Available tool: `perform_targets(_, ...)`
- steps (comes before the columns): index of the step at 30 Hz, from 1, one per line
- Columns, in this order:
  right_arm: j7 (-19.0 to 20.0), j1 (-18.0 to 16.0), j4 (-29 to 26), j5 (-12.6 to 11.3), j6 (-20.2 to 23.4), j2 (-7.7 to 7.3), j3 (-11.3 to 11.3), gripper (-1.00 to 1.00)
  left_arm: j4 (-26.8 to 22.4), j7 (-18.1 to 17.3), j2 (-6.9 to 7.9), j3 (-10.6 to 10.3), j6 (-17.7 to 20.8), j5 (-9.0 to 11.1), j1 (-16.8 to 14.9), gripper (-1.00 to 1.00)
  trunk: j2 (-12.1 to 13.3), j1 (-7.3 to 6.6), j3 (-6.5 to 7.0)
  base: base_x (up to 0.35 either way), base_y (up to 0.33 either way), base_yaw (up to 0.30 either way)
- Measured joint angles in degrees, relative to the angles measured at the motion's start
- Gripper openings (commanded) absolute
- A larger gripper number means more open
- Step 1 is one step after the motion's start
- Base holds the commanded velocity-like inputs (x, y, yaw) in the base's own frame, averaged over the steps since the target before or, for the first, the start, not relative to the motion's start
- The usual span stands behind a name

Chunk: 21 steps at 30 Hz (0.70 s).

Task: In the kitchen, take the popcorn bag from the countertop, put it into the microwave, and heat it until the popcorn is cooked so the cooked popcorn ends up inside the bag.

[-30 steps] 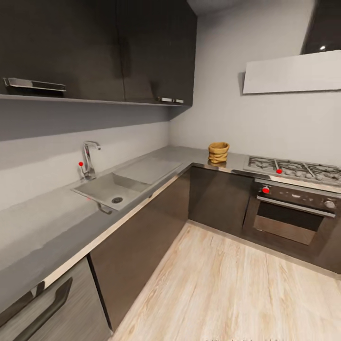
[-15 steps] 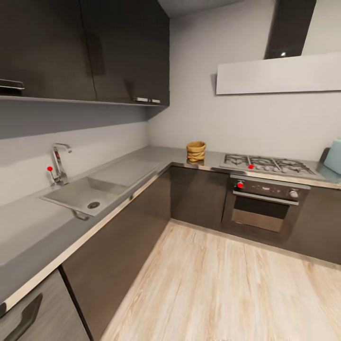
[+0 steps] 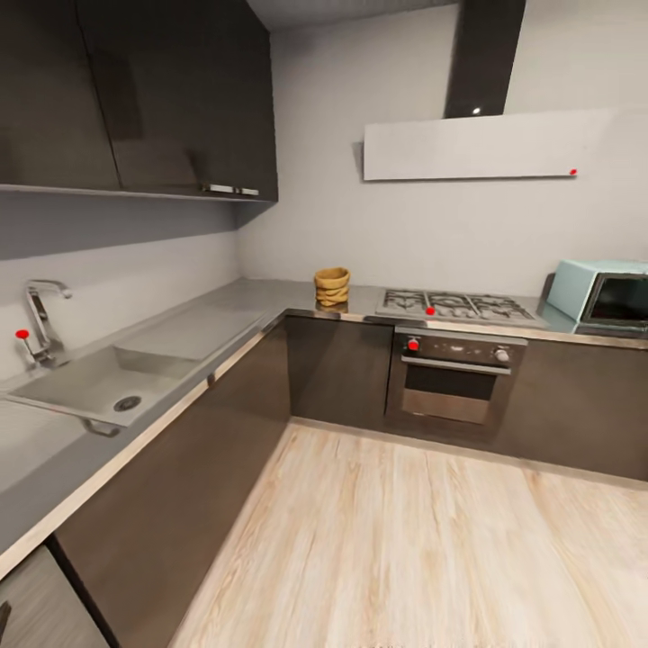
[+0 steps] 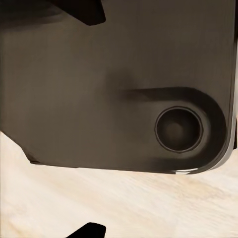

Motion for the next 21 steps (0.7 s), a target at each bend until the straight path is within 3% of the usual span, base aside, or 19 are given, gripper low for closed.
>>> perform_targets(5, 0.0, 0.0, 0.0, -0.04, 0.0, 0.0, 0.0, 1.0, -0.94, -0.02, -1.05, 0.24, -0.02, 0.06, 0.0, 1.0, 0.0, 0.0, 0.0, 0.0, 0.0, -0.286)
perform_targets(21, 0.0, 0.0, 0.0, -0.12, 0.0, -0.2, -0.07, 1.0, -0.87, 0.06, -1.12, 0.36, -0.01, 0.25, 0.0, 1.0, 0.0, 0.0, 0.0, 0.0, 0.0, -0.286)
